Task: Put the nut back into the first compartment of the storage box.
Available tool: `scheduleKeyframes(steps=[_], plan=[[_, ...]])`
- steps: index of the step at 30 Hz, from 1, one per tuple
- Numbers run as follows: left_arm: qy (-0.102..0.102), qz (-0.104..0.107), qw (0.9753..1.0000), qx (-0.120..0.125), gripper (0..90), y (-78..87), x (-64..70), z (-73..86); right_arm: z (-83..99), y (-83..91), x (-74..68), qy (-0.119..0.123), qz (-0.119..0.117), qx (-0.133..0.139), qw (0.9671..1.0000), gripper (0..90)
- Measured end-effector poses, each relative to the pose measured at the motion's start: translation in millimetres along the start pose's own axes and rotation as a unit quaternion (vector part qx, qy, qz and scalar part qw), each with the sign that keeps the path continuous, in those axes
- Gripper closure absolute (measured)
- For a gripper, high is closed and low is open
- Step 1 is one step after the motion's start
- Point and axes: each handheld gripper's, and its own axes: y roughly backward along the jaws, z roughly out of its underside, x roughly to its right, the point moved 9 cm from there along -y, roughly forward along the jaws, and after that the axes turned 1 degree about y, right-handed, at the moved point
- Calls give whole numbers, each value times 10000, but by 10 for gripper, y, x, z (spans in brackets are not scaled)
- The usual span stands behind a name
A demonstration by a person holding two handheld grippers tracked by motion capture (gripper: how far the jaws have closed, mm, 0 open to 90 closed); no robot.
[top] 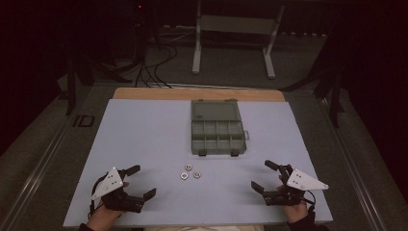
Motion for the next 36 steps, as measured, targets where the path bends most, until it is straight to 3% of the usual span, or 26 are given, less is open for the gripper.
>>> scheduleKeyframes(steps=[7,10,14,18,27,36], plan=[[-14,42,10000,50,5,15,29,-200,-4,-1,6,-5,24,9,10000,111],[95,138,9998,66,5,33,35,-347,0,-5,2,-26,13,-6,10000,113],[-101,84,9999,88,5,13,27,-500,2,-10,9,-34,14,-10,10000,113],[-53,170,9998,30,5,-41,33,-601,3,-12,7,-41,-4,-8,10000,113],[-78,-6,9995,-310,5,-207,-16,-646,5,-16,6,-65,-11,-7,10000,113],[-211,174,9981,-558,15,-404,30,-653,3,-20,4,-91,-56,15,9999,113]])
